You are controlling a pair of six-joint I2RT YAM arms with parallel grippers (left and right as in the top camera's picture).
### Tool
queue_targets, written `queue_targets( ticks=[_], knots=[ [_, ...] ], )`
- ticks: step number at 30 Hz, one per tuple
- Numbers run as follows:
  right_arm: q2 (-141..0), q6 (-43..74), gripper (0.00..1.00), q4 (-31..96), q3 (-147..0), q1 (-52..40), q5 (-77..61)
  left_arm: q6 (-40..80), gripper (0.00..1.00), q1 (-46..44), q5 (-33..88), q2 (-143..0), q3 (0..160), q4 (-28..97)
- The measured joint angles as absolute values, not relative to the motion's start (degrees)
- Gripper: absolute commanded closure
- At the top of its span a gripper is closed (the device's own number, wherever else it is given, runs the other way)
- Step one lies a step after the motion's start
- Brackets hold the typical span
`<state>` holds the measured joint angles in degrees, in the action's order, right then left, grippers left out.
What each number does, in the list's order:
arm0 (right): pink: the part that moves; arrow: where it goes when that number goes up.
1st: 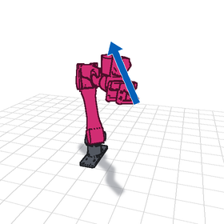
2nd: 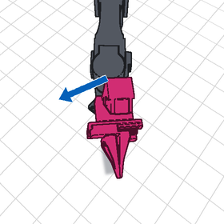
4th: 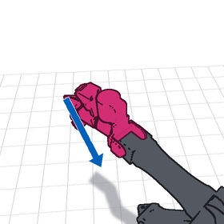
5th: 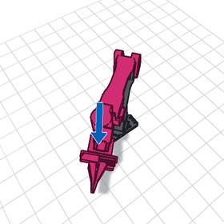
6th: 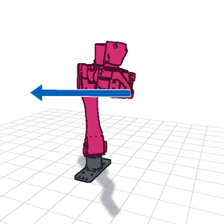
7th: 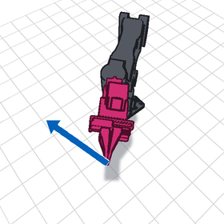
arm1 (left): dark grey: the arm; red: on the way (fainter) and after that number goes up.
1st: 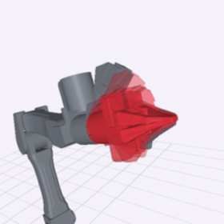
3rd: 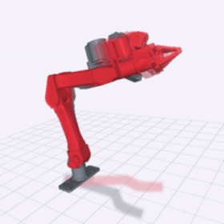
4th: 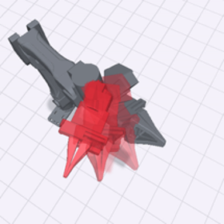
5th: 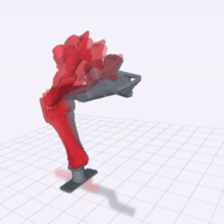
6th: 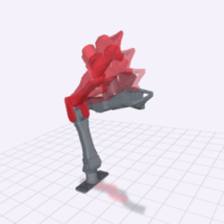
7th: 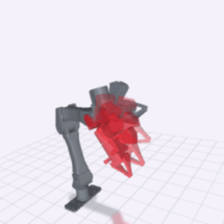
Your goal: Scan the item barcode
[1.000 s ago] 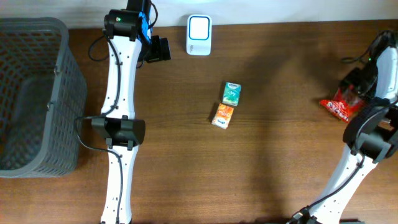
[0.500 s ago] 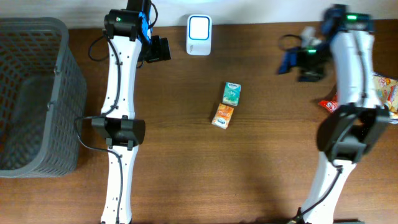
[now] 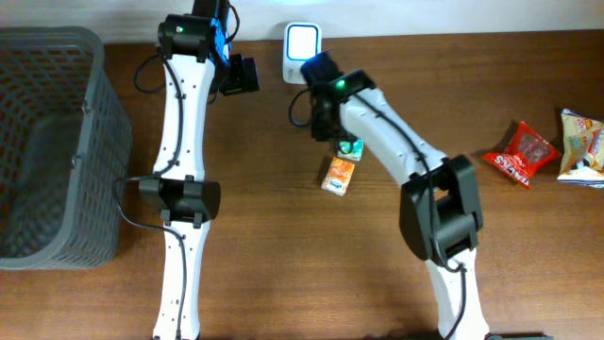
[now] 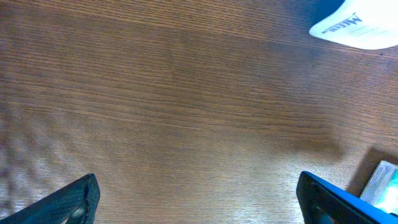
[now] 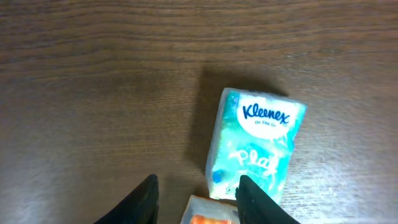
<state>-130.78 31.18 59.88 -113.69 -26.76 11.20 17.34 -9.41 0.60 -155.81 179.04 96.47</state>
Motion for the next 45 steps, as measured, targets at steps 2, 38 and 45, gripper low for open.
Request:
queue_targets(
  ticks=[2,38,45],
  knots=[
    [-130.78,33.93,0.6,57.14,-111.02,-28.73,16.73,17.34,0.01,-9.41,0.6,-155.81,179.04,96.49],
    [-125.34,9.19,0.9,48.86,-92.49,4.97,-42.7,17.34,0.01,-9.41,0.6,-155.81,179.04,96.47],
    [-123.39,6.81,0.46,46.57,-78.3,18.46,-49.04,17.34,0.01,-9.41,0.62,-155.81,179.04,96.47]
  ],
)
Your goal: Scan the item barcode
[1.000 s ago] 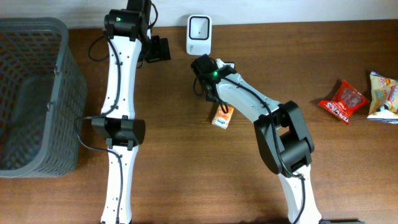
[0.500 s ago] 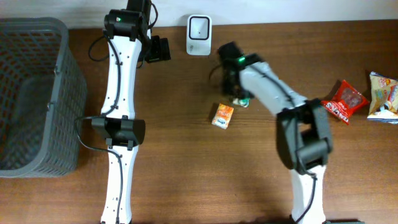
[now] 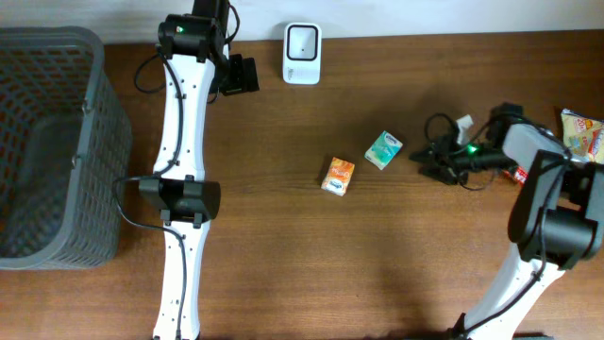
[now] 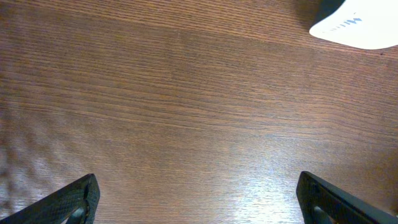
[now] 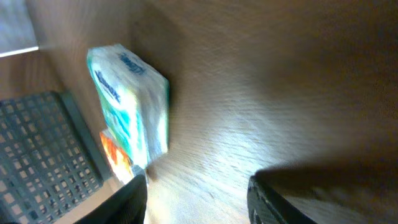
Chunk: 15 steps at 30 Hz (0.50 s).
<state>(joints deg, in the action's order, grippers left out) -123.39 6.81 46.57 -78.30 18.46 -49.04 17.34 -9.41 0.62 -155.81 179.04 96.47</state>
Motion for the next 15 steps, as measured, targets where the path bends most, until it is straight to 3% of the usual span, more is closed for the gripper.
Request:
queue_targets(
  ticks=[2,5,6,7,8,15],
  knots=[
    [-122.89,5.82,0.4,50.04,-78.3,20.67,-48.27,17.34,0.01,-9.41,0.6,-155.81,179.04,96.49],
    [-120.11,4.97,0.4,50.11,-78.06,19.42,-46.11,17.34,0.01,-9.41,0.6,-155.81,179.04,96.47],
    [-119.61,4.93,0.41,49.17,-78.02,18.7,-45.87,17.34,0.01,-9.41,0.6,-155.81,179.04,96.47],
    [-118.96,4.71,0.52,47.33,-78.04,16.6,-45.5,17.34,0.01,-9.41,0.6,-155.81,179.04,96.47],
    [-118.89,5.72,0.57,45.93,-77.97,15.14,-44.42,17.34,0.01,-9.41,0.6,-155.81,179.04,96.47],
    [-119.09,19.29,0.58,36.69,-77.8,6.98,-35.44,17.34,0.01,-9.41,0.6,-155.81,179.04,96.47]
  ],
)
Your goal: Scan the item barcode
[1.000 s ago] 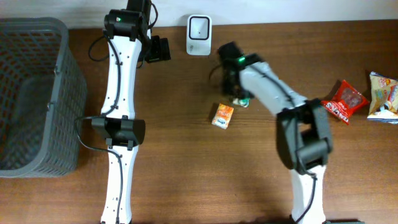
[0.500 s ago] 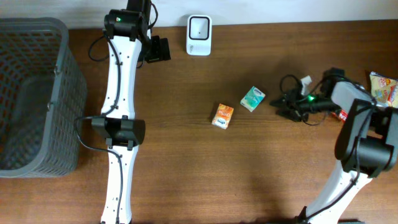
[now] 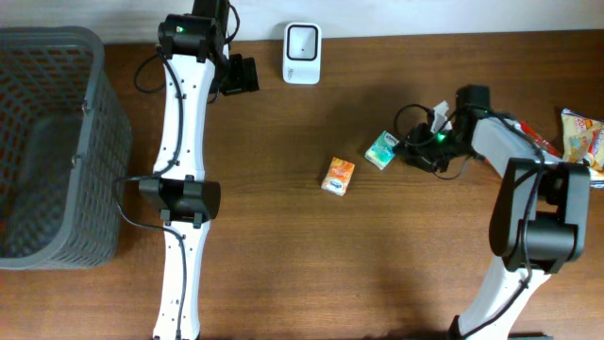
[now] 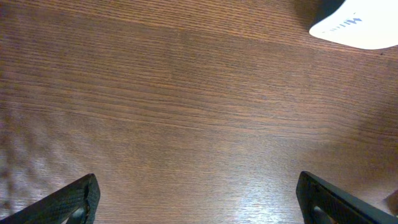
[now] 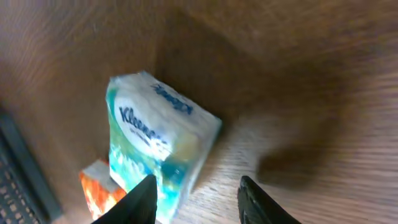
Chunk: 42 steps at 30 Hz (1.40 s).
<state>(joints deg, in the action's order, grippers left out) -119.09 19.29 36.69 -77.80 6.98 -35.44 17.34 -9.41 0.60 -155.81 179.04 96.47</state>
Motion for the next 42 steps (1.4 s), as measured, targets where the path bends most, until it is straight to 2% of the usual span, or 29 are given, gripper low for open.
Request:
queue_targets(
  ticks=[4,5,7,10,12,15,18,21,27,30,33,36,39,42],
  knots=[
    [-119.46,22.39,0.61,34.59,-77.76,4.78,-34.04,17.34,0.01,-9.41,0.6,-155.81,179.04,96.47],
    [-119.87,22.76,0.7,34.37,-77.76,4.64,-33.89,17.34,0.01,-9.41,0.6,-155.81,179.04,96.47],
    [-120.29,23.94,0.96,32.34,-77.6,4.6,-34.22,17.34,0.01,-9.41,0.62,-155.81,179.04,96.47],
    [-121.05,23.99,0.96,30.94,-77.34,4.62,-36.51,17.34,0.01,-9.41,0.6,-155.81,179.04,96.47],
    [-121.64,20.86,0.96,28.93,-76.55,4.62,-44.05,17.34,0.01,-9.41,0.6,-155.81,179.04,96.44],
    [-123.09,10.09,0.96,25.19,-76.05,4.49,-67.4,17.34,0.01,-9.41,0.6,-155.81,179.04,96.44],
    [-123.07,2.63,0.96,24.93,-76.05,4.27,-81.71,17.34,0.01,-9.41,0.6,-155.81,179.04,96.47],
    [-123.09,0.56,0.96,24.67,-76.05,2.81,-85.08,17.34,0.01,-9.41,0.6,-155.81,179.04,96.47],
    [-123.07,-1.74,0.96,18.65,-76.03,-5.98,-86.96,17.34,0.01,-9.41,0.6,-155.81,179.04,96.49],
    [-123.07,3.01,0.96,12.34,-75.81,-6.37,-86.85,17.34,0.01,-9.41,0.6,-155.81,179.04,96.44],
    [-123.09,20.05,0.96,5.82,-78.37,-6.37,-75.72,17.34,0.01,-9.41,0.6,-155.81,179.04,96.47],
    [-123.09,27.22,0.96,15.03,-90.94,-6.81,-54.94,17.34,0.01,-9.41,0.62,-155.81,179.04,96.47],
    [-123.09,28.69,0.96,22.31,-104.18,-9.96,-23.57,17.34,0.01,-9.41,0.6,-155.81,179.04,96.47],
    [-123.22,19.18,0.96,10.24,-107.33,-17.74,5.21,17.34,0.01,-9.41,0.6,-155.81,179.04,96.47]
  ],
)
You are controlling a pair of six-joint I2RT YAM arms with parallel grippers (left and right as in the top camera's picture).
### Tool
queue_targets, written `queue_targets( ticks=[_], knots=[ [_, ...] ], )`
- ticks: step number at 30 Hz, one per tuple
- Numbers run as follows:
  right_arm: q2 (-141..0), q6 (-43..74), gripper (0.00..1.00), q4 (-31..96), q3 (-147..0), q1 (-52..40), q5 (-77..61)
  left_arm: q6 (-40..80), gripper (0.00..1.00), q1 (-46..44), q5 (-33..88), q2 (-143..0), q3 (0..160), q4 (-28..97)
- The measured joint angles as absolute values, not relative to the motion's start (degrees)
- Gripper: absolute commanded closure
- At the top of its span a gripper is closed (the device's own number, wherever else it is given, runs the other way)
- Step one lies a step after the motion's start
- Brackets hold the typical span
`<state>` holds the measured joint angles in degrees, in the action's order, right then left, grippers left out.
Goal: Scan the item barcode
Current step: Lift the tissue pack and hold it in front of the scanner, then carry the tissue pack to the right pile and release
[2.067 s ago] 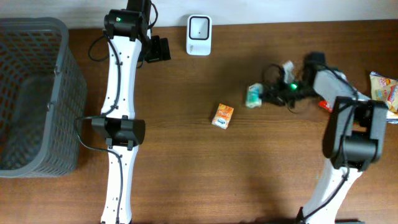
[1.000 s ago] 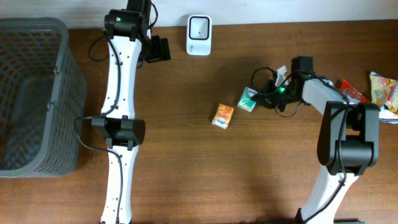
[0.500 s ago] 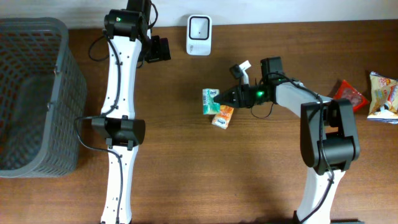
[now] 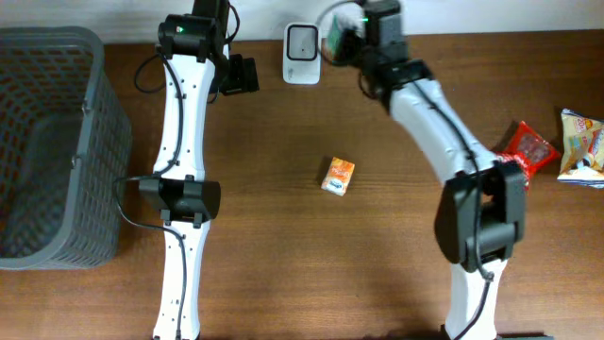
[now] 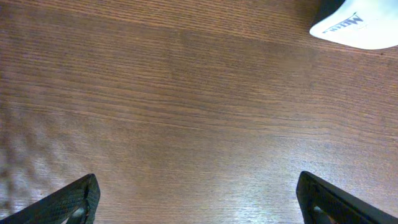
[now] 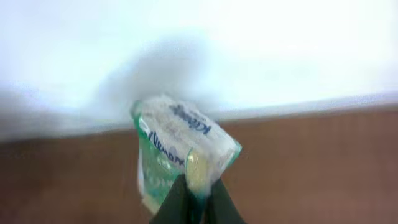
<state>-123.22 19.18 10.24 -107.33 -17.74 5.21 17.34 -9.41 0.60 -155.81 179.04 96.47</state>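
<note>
A green and white Kleenex tissue pack point(image 6: 180, 146) is pinched at its lower edge by my right gripper point(image 6: 194, 190), which is shut on it. In the overhead view the pack point(image 4: 334, 36) hangs in the right gripper point(image 4: 343, 40) just right of the white barcode scanner point(image 4: 302, 41) at the table's back edge. My left gripper point(image 5: 199, 208) is open over bare wood, with a corner of the scanner point(image 5: 360, 25) at the top right. From overhead the left gripper point(image 4: 241, 76) sits left of the scanner.
A small orange pack point(image 4: 339, 176) lies mid-table. A grey mesh basket point(image 4: 57, 142) stands at the left edge. A red snack bag point(image 4: 522, 151) and a pale snack bag point(image 4: 580, 142) lie at the far right. A white wall rises behind the table.
My right gripper was open beside the tissue pack lying on the table right of centre. Now it is shut on the pack and holds it up beside the scanner. The left arm has not moved.
The tissue pack first lay against the orange pack with my open right gripper over it. Then it lay further right, the gripper away at the right side, then close beside it. Now the pack is gripped and held by the scanner. The left gripper stayed open throughout.
</note>
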Motion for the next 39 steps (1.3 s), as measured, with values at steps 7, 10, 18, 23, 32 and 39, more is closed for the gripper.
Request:
queue_targets(
  ticks=[7,10,18,23,32,39],
  knots=[
    [-131.17,2.33,0.96,-5.21,-107.81,-23.42,19.57,17.34,0.01,-9.41,0.6,-155.81,179.04,96.47],
    [-132.18,-3.44,0.96,-6.39,-107.79,-23.18,19.88,17.34,0.01,-9.41,0.6,-155.81,179.04,96.47],
    [-133.67,-29.21,0.96,-6.28,-107.79,-23.55,13.8,17.34,0.01,-9.41,0.6,-155.81,179.04,96.47],
    [-134.15,-34.2,0.96,-5.5,-107.79,-24.45,12.86,17.34,0.01,-9.41,0.6,-155.81,179.04,96.47],
    [-133.97,-20.03,0.96,-4.62,-107.79,-20.93,35.38,17.34,0.01,-9.41,0.6,-155.81,179.04,96.49],
    [-129.43,6.57,0.96,35.75,-108.49,-2.52,51.35,17.32,0.01,-9.41,0.6,-155.81,179.04,96.49]
  ],
)
